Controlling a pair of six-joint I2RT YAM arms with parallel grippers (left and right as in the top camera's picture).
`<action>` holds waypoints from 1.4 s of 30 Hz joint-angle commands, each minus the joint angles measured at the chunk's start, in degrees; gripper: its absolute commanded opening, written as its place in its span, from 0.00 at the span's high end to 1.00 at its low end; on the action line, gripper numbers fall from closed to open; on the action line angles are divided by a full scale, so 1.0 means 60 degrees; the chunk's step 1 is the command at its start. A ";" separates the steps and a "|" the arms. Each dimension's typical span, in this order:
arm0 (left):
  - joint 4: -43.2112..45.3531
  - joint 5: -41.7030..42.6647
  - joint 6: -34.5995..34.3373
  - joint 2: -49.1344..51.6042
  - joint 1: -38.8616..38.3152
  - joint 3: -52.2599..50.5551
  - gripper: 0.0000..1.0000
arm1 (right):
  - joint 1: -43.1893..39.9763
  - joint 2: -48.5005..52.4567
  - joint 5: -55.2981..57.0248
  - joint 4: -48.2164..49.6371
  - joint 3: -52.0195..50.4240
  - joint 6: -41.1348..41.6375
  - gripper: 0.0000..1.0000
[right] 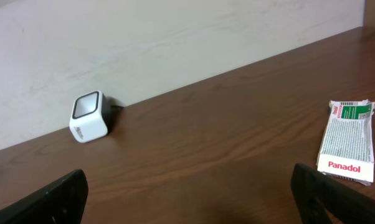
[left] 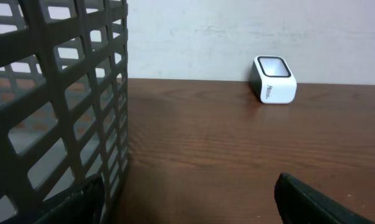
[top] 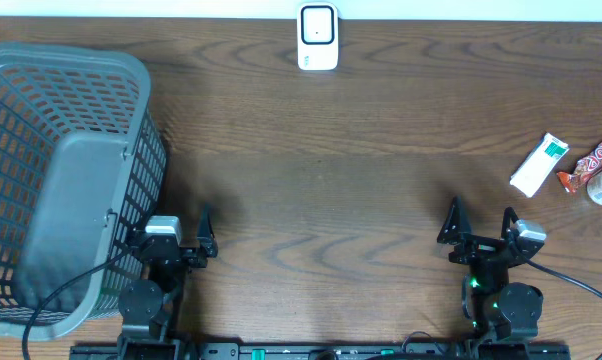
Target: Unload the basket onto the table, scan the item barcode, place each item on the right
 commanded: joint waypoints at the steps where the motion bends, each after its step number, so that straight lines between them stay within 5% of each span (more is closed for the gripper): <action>1: -0.0452 -0.0339 -0.0270 -0.0091 0.0047 -0.0113 0.13 | -0.0084 -0.0058 0.0015 -0.0040 -0.0007 -0.0113 0.01; 42: -0.0426 -0.0339 0.0015 -0.0066 0.0047 -0.0113 0.13 | -0.0084 -0.0058 0.0015 -0.0040 -0.0007 -0.0109 0.01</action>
